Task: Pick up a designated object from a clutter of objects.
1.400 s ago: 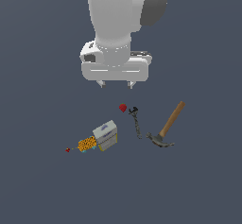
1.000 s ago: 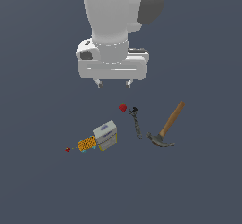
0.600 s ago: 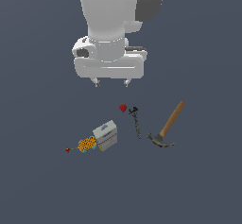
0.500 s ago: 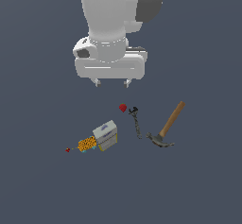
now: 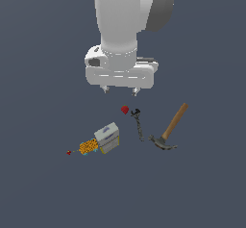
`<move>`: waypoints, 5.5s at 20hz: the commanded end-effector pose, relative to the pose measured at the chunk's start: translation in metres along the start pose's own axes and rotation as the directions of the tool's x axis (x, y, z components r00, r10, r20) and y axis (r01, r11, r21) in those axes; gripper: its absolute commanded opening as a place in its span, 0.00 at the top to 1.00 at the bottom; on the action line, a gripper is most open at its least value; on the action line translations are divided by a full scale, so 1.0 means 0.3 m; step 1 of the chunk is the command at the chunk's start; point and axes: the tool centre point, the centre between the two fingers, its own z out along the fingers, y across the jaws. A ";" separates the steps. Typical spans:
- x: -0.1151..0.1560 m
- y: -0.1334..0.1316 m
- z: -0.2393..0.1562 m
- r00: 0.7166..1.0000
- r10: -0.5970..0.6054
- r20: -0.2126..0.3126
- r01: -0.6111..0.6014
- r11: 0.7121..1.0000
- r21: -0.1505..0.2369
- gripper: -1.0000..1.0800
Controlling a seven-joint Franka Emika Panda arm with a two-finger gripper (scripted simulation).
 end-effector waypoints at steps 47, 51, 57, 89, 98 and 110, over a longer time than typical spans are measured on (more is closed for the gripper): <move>-0.133 -0.875 0.706 0.792 0.610 -0.009 -0.610 0.792 -0.012 0.04; -0.160 -0.918 0.744 0.771 0.637 -0.006 -0.637 0.771 -0.010 0.04; -0.186 -0.955 0.778 0.751 0.660 -0.003 -0.660 0.751 -0.009 0.04; -0.193 -0.960 0.952 0.748 0.664 -0.002 -0.664 0.747 -0.009 1.00; -0.203 -0.929 0.915 0.747 0.665 -0.001 -0.665 0.747 -0.018 1.00; -0.217 -0.789 0.694 0.747 0.664 -0.003 -0.664 0.747 -0.016 1.00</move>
